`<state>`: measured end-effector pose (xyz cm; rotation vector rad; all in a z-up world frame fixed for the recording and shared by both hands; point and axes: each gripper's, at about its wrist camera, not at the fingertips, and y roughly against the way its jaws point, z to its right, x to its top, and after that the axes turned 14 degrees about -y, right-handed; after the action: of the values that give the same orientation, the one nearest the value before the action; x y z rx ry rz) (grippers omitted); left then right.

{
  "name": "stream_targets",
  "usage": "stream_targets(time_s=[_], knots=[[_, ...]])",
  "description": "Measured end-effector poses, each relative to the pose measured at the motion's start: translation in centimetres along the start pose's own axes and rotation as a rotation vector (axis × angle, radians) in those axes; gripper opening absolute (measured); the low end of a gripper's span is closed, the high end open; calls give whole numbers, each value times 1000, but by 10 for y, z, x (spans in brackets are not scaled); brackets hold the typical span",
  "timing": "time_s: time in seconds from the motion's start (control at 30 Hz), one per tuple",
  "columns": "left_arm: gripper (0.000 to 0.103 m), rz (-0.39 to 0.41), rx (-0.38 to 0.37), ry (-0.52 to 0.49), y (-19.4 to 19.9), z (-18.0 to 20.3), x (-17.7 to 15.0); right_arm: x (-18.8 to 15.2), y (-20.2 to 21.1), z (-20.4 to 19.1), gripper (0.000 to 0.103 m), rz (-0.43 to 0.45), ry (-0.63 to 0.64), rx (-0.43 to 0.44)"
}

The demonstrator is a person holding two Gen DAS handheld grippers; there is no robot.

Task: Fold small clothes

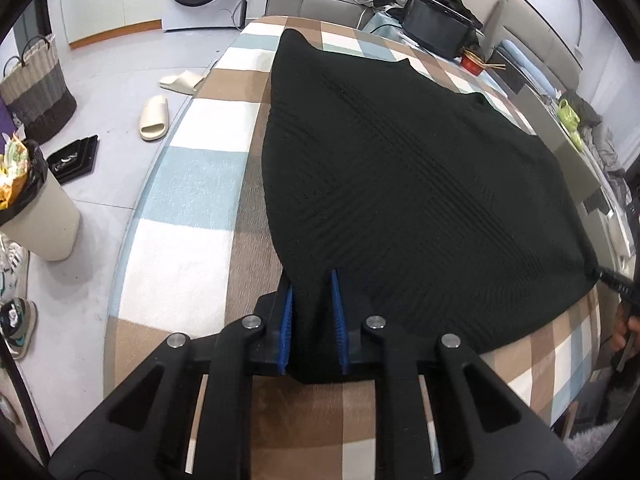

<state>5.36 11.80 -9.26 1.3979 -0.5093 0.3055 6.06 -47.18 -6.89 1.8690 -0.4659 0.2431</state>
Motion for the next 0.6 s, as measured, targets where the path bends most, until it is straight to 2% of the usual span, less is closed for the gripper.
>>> stream_targets(time_s=[0.07,0.2,0.3,0.37,0.43,0.6], knots=[[16,-3,14,-1,7,-1,-2,-1,6,-1,19,17,5,-23],[28,7,49,39,23,-5,-8,-1,28,-4,41,110,-4,-80],[37,55,82,43,37,-1,-6,-1,47,-12,44,188,-16,-93],[61,78,95,51,41,5,-3,0,55,-25,55,205,6,-81],[65,115,89,63,44,16,1,0,58,-40,77,222,32,-84],[76,151,44,10,39,54,17,3,37,-82,85,199,98,-50]])
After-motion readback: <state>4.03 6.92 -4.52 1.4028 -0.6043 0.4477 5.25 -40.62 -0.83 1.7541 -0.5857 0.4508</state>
